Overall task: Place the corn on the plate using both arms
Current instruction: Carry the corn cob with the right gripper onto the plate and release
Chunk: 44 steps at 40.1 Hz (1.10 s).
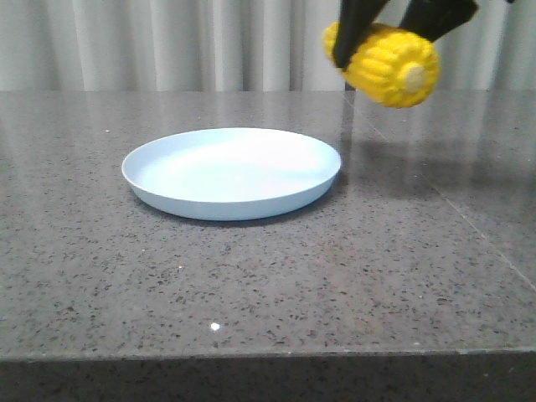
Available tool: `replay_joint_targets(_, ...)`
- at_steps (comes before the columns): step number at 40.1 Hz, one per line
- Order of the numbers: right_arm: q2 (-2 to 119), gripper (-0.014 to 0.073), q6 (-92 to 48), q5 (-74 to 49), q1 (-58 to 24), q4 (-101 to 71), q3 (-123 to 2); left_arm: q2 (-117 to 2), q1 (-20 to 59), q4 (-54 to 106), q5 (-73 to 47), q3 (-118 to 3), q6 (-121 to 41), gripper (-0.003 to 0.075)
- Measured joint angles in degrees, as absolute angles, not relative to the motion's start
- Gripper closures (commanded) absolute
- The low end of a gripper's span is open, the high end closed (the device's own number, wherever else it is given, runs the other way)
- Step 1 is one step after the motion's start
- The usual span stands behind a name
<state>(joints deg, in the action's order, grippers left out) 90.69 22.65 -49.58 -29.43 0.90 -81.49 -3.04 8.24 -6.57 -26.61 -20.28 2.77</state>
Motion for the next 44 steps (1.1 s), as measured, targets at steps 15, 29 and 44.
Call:
replay_joint_targets(15,102.9,0.0466,35.2,-51.4,-38.4,4.6,-90.0,-3.0,8.2,-6.6,-26.6,-20.3,2.8,0.0741)
replay_joint_targets(29,106.0,0.0269,37.2,-51.8,-38.5,4.6,-90.3,-3.0,8.2,-6.6,-26.6,-20.3,2.8,0.0741)
replay_joint_targets(44,105.9,-0.0051,37.3,-52.0,-38.5,3.7,-90.4,-3.0,8.2,-6.6,-26.6,-20.3,2.8,0.0741)
